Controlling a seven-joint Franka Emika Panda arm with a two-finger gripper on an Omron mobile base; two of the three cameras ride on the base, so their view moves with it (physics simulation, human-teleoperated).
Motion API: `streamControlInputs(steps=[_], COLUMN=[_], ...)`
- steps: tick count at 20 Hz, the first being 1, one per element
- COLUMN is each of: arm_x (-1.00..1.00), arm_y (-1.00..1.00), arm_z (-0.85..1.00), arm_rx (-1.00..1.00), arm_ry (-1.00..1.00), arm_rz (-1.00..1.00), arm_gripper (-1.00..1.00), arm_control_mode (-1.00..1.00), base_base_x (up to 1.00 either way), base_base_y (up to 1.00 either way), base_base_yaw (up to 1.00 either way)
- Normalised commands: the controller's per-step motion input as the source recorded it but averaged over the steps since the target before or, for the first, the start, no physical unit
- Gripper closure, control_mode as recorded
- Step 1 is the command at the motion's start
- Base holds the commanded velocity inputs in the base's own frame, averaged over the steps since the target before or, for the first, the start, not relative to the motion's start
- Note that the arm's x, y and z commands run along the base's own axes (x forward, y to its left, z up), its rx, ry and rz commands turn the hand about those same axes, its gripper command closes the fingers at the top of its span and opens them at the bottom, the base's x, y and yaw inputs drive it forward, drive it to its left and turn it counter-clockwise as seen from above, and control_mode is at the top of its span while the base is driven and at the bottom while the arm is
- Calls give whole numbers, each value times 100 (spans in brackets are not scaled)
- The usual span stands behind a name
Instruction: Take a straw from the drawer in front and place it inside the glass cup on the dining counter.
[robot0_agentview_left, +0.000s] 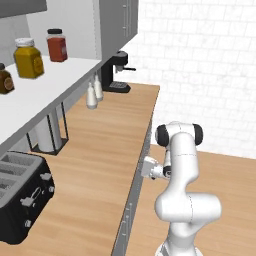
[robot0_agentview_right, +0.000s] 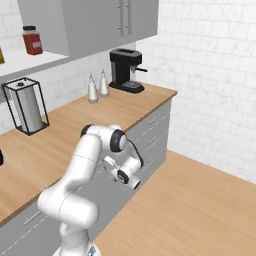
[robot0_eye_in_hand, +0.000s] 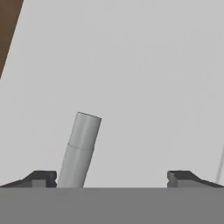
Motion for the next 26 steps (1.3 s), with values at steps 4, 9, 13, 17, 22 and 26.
streamControlInputs(steps=[4,9,13,17,22,26], arm_x=[0,0,20,13,-2,-25], arm_y=[26,30,42,10,-23,-62], arm_z=[27,34,2,0,0,0], arm_rx=[0,0,-1,-1,-1,0], arm_ry=[-8,2,17,18,4,0], arm_rz=[0,0,0,0,0,0], arm_gripper=[-100,-100,100,100,100,100], arm_control_mode=[-100,-100,-100,-100,-100,-100], base_base_x=[0,0,0,0,0,0], base_base_y=[0,0,0,0,0,0], base_base_yaw=[0,0,0,0,0,0])
